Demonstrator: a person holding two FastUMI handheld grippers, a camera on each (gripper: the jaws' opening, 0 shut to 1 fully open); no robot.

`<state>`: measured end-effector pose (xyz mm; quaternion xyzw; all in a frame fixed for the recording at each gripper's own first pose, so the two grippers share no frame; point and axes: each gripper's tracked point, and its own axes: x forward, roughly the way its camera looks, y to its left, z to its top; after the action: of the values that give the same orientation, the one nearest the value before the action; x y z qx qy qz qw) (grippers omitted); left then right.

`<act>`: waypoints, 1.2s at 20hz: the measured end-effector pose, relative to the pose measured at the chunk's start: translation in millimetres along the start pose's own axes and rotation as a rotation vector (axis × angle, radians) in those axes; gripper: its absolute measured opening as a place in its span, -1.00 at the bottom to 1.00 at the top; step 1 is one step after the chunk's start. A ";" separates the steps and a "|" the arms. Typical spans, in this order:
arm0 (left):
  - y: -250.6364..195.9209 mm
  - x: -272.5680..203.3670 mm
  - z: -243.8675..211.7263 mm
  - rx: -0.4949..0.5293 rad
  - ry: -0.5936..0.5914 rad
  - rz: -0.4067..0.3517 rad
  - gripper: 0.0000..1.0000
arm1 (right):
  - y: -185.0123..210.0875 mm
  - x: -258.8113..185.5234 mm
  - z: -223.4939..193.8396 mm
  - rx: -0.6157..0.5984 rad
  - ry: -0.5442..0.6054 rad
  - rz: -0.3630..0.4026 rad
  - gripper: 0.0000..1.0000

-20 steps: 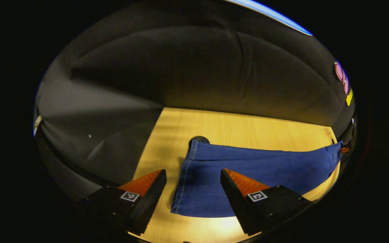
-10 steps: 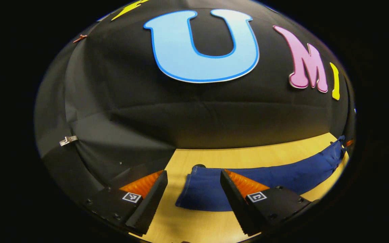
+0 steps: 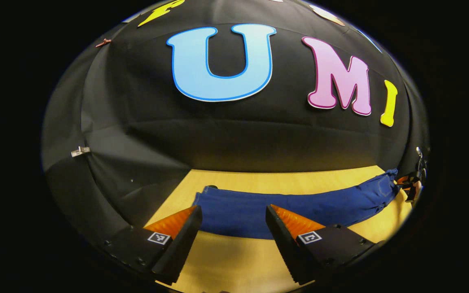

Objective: Grasp the waist and the cuffs of the jeans and fold them to make the two legs overlap; first hold the waist and fold one-third of the jeans toward the cuffs, then hold the cuffs and fold the remaining one-third in the same direction to finish folding.

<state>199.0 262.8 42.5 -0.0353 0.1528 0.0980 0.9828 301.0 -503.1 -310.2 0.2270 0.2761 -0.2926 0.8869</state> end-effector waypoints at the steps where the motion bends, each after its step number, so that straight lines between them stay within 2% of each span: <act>1: -1.9 5.9 -9.8 0.001 0.013 -0.005 0.96 | 0.6 3.7 -3.0 0.000 0.001 -0.002 0.97; 9: -3.4 16.0 -31.8 0.011 0.047 -0.030 0.96 | 0.5 11.3 -8.5 -0.065 -0.053 -0.022 0.96; 10: -4.3 17.2 -33.1 0.013 0.052 -0.033 0.96 | 3.7 10.4 -9.4 -0.048 -0.045 -0.009 0.67; 11: -6.8 19.9 -35.1 0.012 0.058 -0.038 0.96 | 11.5 15.7 -13.3 -0.012 -0.032 0.016 0.55; 13: -12.9 24.7 -43.5 0.006 0.067 -0.049 0.96 | 15.0 15.4 -14.6 0.026 -0.023 0.035 0.15; 15: -19.2 27.4 -49.2 -0.002 0.077 -0.057 0.96 | 18.2 16.7 -15.7 0.044 -0.032 0.046 -0.54; 16: -21.8 28.6 -51.5 -0.009 0.081 -0.063 0.96 | 17.8 13.2 -13.8 0.041 -0.038 0.046 -0.23; 17: -23.2 29.9 -55.2 -0.018 0.085 -0.068 0.96 | 18.7 11.9 -13.4 0.041 -0.057 0.038 -0.61; 19: -24.7 32.9 -60.2 -0.025 0.092 -0.073 0.96 | 20.7 12.5 -13.8 0.003 -0.084 0.040 -0.80; 21: -25.0 34.8 -60.6 -0.028 0.091 -0.069 0.96 | 24.4 5.8 -8.1 -0.019 -0.103 0.043 -0.80; 24: -19.6 36.8 -59.2 -0.026 0.085 -0.064 0.96 | 38.0 -19.3 17.4 -0.062 -0.196 0.069 -0.81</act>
<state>220.0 244.5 -24.4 -0.0571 0.1919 0.0667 0.9775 318.7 -477.8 -276.0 0.1791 0.1888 -0.2739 0.9259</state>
